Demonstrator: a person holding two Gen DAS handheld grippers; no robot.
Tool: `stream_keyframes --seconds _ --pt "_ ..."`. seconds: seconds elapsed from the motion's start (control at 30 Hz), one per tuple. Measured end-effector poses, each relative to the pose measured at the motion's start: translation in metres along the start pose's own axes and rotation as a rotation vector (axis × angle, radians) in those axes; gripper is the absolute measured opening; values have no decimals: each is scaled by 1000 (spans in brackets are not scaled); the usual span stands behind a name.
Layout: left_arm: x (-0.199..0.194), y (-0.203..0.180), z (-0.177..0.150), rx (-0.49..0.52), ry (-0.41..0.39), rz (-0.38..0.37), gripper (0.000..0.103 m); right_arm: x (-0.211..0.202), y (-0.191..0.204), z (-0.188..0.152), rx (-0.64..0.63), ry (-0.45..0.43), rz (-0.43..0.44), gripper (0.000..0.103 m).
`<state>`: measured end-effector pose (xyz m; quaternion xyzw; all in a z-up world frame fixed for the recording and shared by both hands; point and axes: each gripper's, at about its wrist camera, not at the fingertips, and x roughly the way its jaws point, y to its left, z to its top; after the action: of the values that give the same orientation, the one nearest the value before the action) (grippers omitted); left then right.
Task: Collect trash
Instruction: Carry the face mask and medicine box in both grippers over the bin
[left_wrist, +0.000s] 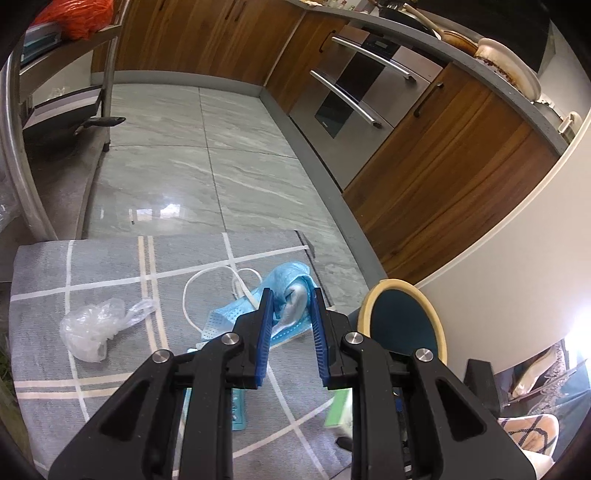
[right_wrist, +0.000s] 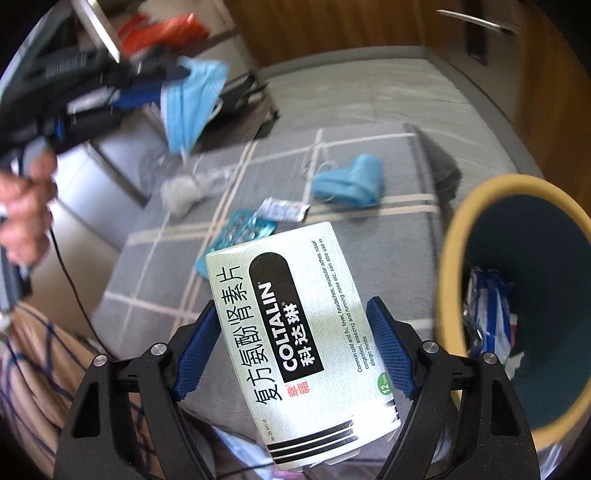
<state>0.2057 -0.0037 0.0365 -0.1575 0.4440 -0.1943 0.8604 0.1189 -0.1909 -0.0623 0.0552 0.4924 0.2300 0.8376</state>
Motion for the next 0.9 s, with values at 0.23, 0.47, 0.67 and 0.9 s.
stream_keyframes --seconds 0.23,0.47,0.67,0.9 --pt "11 -24 -9 44 27 -61 20 -45 -32 -6 155 -117 -33 80" --pt "31 -60 -23 95 76 -144 20 -80 -68 -19 298 -196 -74 80" --pt "48 -84 -35 111 120 -212 20 -94 -100 -34 417 -231 -125 80" --pt "73 -116 -53 133 192 -297 20 -106 -129 -49 541 -267 -125 80"
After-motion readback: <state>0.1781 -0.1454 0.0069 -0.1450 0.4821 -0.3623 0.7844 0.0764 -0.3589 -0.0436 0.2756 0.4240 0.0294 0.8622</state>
